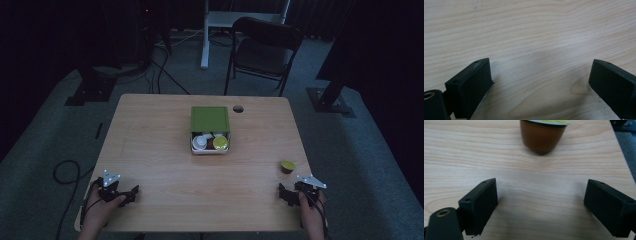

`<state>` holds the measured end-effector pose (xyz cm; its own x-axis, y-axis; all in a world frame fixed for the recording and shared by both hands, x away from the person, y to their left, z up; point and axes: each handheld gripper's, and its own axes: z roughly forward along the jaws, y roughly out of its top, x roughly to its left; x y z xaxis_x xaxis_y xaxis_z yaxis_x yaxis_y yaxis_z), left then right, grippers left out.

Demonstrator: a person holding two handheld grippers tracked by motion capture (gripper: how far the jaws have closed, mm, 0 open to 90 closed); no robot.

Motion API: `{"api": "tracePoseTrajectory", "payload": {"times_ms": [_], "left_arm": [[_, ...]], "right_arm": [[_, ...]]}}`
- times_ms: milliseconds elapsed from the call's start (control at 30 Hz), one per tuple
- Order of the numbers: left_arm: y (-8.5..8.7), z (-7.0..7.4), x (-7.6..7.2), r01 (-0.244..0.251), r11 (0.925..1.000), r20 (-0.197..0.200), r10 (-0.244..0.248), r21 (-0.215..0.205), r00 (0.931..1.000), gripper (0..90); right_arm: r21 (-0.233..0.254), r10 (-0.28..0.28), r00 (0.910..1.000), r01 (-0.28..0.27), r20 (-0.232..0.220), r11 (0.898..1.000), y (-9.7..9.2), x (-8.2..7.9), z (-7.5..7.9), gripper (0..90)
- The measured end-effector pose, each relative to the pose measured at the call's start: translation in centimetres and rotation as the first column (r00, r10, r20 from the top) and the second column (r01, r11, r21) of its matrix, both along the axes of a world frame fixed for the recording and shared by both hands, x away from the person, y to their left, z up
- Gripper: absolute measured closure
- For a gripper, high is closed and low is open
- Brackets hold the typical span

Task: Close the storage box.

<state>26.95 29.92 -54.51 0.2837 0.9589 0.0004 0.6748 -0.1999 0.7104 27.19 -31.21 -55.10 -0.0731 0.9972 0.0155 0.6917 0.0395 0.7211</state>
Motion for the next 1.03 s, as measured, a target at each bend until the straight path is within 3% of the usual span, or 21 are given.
{"api": "tracePoseTrajectory", "payload": {"times_ms": [200, 300, 400, 500, 700, 1033], "left_arm": [[0.3, -0.1, -0.1, -0.058, 0.9982, -0.016, 0.058, 0.015, 0.9982, 4.9], [0.0, -0.1, -0.3, -0.074, 0.9965, -0.003, 0.074, 0.04, 0.9973, 4.9], [-0.2, -0.1, -0.3, -0.104, 0.9938, 0.0, 0.104, 0.039, 0.9946, 4.8], [-0.2, -0.1, -0.2, -0.14, 0.99, -0.02, 0.14, 0.016, 0.9899, 4.5], [-0.5, -0.2, -0.2, -0.205, 0.9786, -0.022, 0.205, 0.017, 0.9784, 2.8], [-0.7, -0.2, -0.1, -0.232, 0.9725, -0.022, 0.233, 0.016, 0.9723, 2.8]], "right_arm": [[0.0, -0.005, 1.0, 0.005, 0.0, 1.0, -0.3, -0.2, 0.0, 11.3], [0.0, -0.006, 1.0, 0.006, 0.0, 1.0, -0.3, -0.2, 0.0, 11.1], [0.001, -0.006, 1.0, 0.006, -0.001, 1.0, -0.3, -0.2, 0.0, 11.2], [0.001, -0.007, 1.0, 0.007, 0.0, 1.0, -0.3, -0.2, 0.0, 11.2], [0.001, -0.009, 1.0, 0.009, 0.0, 1.0, -0.3, -0.2, 0.0, 11.2], [0.001, -0.01, 1.0, 0.01, 0.0, 1.0, -0.3, -0.2, 0.0, 11.2]]}}
